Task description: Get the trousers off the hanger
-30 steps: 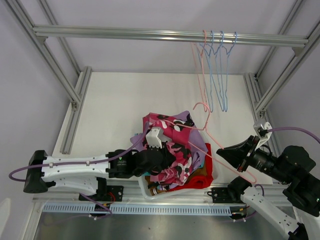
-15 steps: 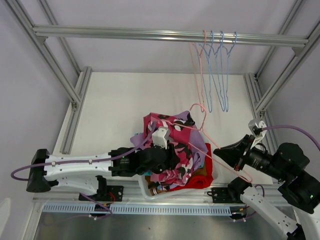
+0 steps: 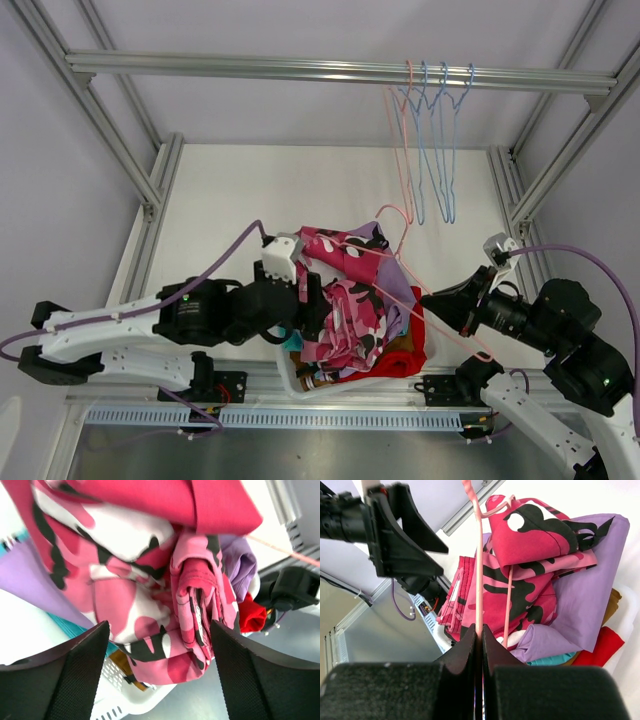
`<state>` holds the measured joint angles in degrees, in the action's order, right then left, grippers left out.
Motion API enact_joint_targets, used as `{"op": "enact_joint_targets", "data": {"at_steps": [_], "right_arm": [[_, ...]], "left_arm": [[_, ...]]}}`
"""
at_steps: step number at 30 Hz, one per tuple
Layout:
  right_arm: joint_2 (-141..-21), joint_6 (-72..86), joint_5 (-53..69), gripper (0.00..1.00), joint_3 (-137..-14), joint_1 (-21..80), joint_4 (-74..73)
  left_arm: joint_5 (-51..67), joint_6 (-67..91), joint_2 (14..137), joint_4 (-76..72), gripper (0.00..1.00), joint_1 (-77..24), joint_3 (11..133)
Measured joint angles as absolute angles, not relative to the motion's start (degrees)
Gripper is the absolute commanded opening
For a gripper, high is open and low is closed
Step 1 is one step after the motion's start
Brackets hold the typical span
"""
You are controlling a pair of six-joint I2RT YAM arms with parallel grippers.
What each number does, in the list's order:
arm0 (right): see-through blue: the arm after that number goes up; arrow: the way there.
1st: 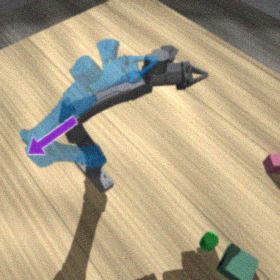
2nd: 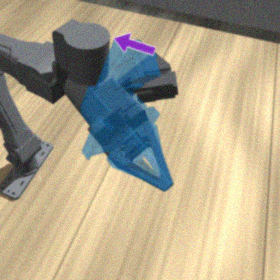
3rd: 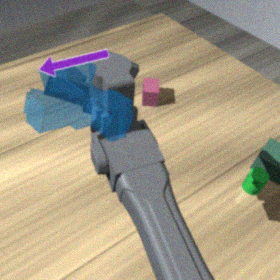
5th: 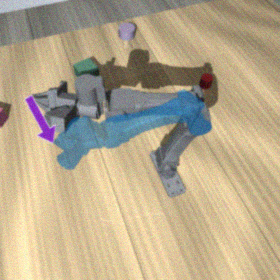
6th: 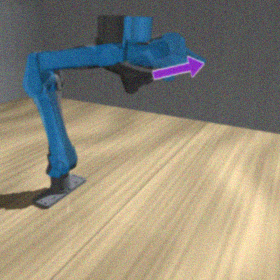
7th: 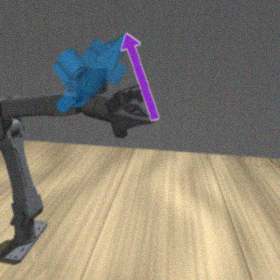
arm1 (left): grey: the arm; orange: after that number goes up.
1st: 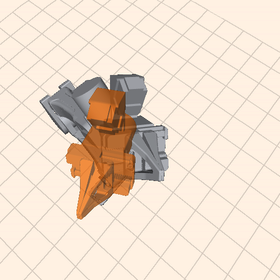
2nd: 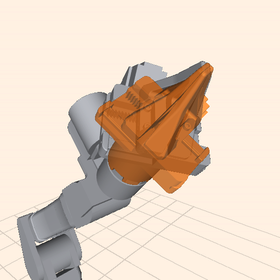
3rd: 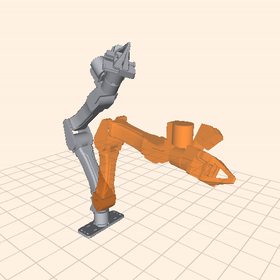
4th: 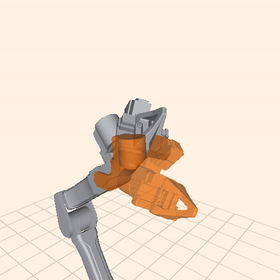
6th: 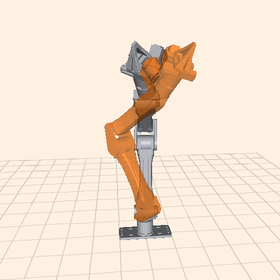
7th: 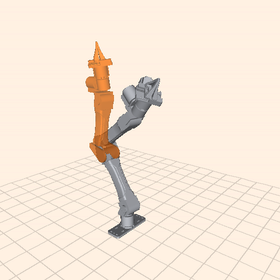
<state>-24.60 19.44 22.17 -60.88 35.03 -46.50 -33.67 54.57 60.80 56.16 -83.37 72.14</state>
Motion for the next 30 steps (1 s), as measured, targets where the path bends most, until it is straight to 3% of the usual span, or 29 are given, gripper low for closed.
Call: {"op": "enact_joint_targets", "data": {"at_steps": [7, 15, 25, 27, 30], "right_arm": [[-24.6, 19.5, 23.0, 0.00, -60.3, 35.0, -45.1], [-24.8, 19.5, 23.8, 0.00, -58.8, 35.0, -43.8], [-25.0, 19.4, 24.7, 0.00, -58.4, 35.0, -43.5], [-25.0, 19.4, 24.9, 0.00, -58.4, 35.0, -43.2], [-25.0, 19.4, 24.9, 0.00, -58.1, 35.0, -42.9]], "left_arm": [[-39.8, 51.1, 57.3, 49.5, 0.91, -83.3, 69.8], [-40.4, 46.8, 59.7, 34.5, 0.92, -78.1, 64.2], [-41.4, 46.7, 64.4, 26.4, 0.91, -72.0, 64.0], [-41.4, 47.1, 65.4, 25.5, 0.88, -70.9, 63.9], [-41.1, 47.5, 67.6, 24.4, 0.65, -69.8, 63.8]]}}
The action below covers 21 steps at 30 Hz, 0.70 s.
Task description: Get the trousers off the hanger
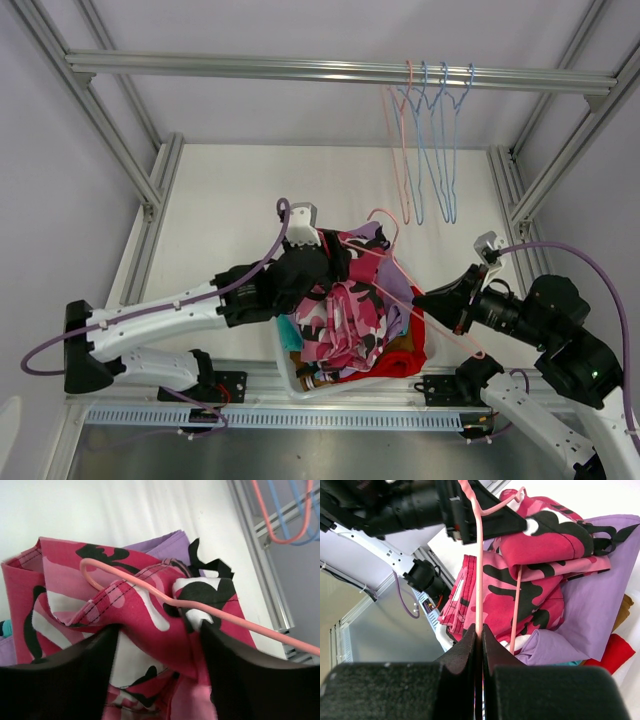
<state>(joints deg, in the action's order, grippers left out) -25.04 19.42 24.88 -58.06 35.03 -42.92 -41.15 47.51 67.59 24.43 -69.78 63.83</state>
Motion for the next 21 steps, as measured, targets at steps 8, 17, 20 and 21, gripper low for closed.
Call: {"op": "enact_joint_targets", "data": {"at_steps": [8, 17, 20, 21], "right_arm": [[-25.1, 18.8, 24.6, 0.00, -57.1, 35.0, -42.9], [-25.3, 18.8, 23.6, 0.00, -54.3, 35.0, -41.4], [-25.6, 18.8, 21.9, 0.00, -53.3, 35.0, -41.3], [-25.8, 18.8, 21.3, 0.00, -53.0, 35.0, -41.2]], "left_arm": [[-40.1, 49.6, 70.5, 23.6, 0.10, -69.1, 63.4], [-39.6, 49.5, 63.7, 22.6, 0.01, -69.1, 59.2], [-38.4, 49.5, 61.2, 22.2, 0.01, -69.2, 58.8], [-37.9, 49.5, 60.4, 22.0, 0.01, -69.2, 58.8]]}}
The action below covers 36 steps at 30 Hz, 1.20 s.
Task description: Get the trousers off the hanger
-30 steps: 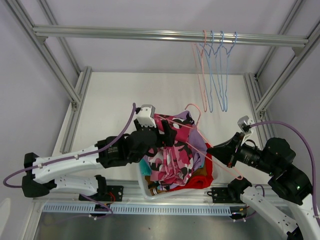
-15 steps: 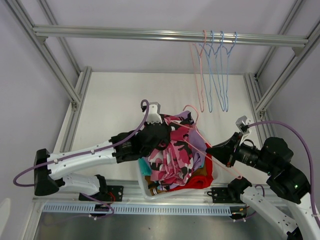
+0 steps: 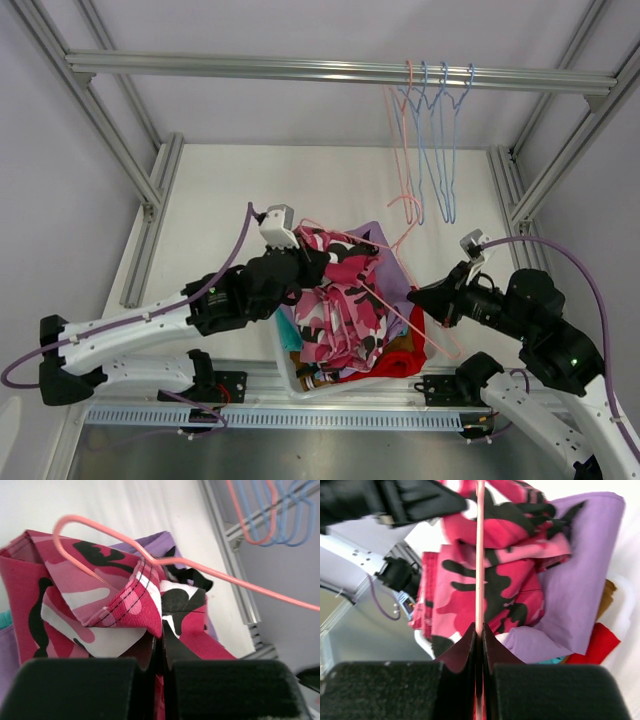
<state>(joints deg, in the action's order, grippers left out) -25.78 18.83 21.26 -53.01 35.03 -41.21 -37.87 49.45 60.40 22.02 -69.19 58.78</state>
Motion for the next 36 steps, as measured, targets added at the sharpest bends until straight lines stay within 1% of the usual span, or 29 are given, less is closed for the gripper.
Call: {"op": "enact_joint_targets", "data": {"at_steps": [5, 15, 22, 27, 32, 36], "right_arm": [[-27.7, 19.0, 16.9, 0.00, -52.5, 35.0, -40.6], [-34.5, 19.9, 8.7, 0.00, -52.9, 35.0, -36.6], [-41.3, 19.9, 6.7, 0.00, -54.3, 35.0, -32.7], [-45.5, 19.2, 6.4, 0.00, -58.1, 35.0, -31.6], [-49.3, 18.2, 6.2, 0.00, -64.3, 35.0, -31.1], [-51.6, 18.1, 6.5, 0.00, -68.3, 35.0, -30.0]], "left_arm": [[-33.8, 49.1, 57.7, 21.6, 0.01, -69.3, 58.8], [-26.8, 48.6, 57.6, 23.8, 0.01, -72.2, 59.2], [-25.1, 47.5, 57.5, 27.6, 0.01, -74.7, 61.7], [-24.5, 48.0, 56.7, 30.5, 0.01, -75.2, 61.4], [-23.9, 49.8, 55.8, 29.4, 0.01, -75.7, 55.3], [-25.0, 52.1, 58.0, 26.8, 0.01, -76.0, 49.6]]}}
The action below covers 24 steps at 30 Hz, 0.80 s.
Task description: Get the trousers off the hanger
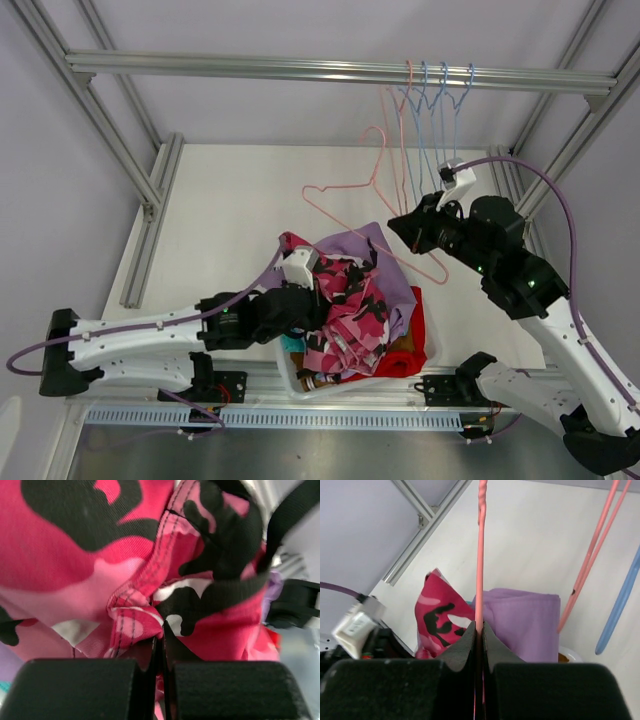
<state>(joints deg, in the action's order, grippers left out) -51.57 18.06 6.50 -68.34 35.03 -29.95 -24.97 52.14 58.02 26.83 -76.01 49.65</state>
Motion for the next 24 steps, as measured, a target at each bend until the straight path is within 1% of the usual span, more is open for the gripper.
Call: {"op": "enact_joint_targets", "data": {"at_steps": [7, 14, 19, 21, 22, 23, 24], "right_arm": [[-52.3, 17.5, 6.9, 0.00, -69.7, 35.9, -29.3], [-52.4, 16.6, 6.9, 0.00, -71.5, 36.7, -29.8], [-52.4, 16.2, 6.6, 0.00, -72.5, 37.0, -29.7], [-52.4, 16.2, 6.5, 0.00, -72.5, 37.3, -29.7], [-52.4, 16.2, 6.5, 0.00, -72.5, 37.3, -29.8], [-52.4, 16.2, 6.4, 0.00, -72.6, 37.4, -29.8], [-52.6, 16.1, 6.4, 0.00, -72.9, 37.5, -29.8]], "left_arm": [[-27.3, 55.9, 64.4, 19.6, 0.01, -76.5, 45.8], [-28.0, 58.5, 71.1, 13.1, 0.01, -77.5, 46.0], [-28.3, 61.1, 73.3, 11.2, 0.01, -78.1, 46.6], [-28.5, 61.8, 73.3, 11.5, 0.06, -78.2, 46.7], [-28.7, 62.3, 73.2, 12.0, 0.11, -78.3, 46.8], [-29.1, 63.0, 72.9, 13.3, 0.21, -78.5, 47.4], [-29.4, 63.4, 72.5, 14.5, 0.23, -78.7, 47.9]]}}
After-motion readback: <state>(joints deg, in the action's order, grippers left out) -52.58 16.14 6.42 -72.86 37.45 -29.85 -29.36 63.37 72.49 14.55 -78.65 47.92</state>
